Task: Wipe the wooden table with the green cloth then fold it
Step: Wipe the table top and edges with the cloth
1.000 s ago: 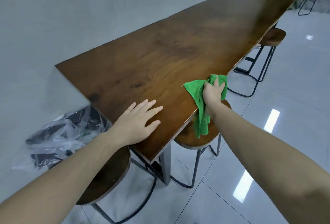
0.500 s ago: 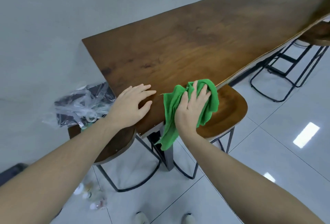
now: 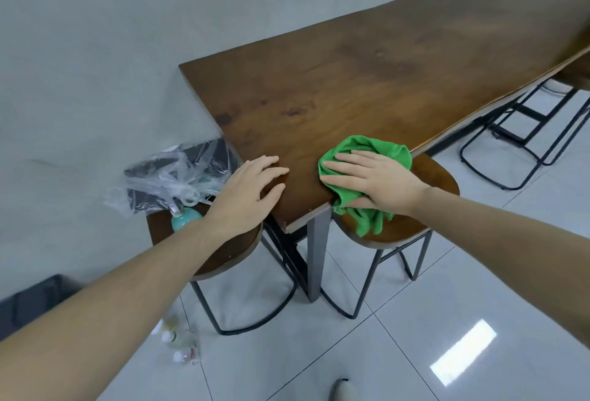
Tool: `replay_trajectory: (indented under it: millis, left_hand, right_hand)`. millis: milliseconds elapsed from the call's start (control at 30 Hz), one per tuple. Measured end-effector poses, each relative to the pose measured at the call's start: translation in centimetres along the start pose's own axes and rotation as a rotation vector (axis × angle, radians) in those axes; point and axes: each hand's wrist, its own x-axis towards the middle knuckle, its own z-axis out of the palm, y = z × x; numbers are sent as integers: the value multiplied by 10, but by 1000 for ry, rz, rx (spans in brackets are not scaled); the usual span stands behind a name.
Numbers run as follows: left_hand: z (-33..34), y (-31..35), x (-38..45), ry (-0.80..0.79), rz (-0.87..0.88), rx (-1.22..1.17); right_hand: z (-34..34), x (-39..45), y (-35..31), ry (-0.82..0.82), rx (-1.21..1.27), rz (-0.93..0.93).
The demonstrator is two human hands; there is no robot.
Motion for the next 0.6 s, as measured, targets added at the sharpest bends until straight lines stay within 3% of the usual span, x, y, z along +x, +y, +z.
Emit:
replay_trajectory:
  millis: [333, 600]
  left_hand:
    - [1, -27, -37, 70, -25, -229]
    - [-6, -51, -64, 1, -124, -342]
  right_hand:
    - [-23, 68, -72, -175, 98, 96]
    - [-33, 102, -117, -218, 241, 279]
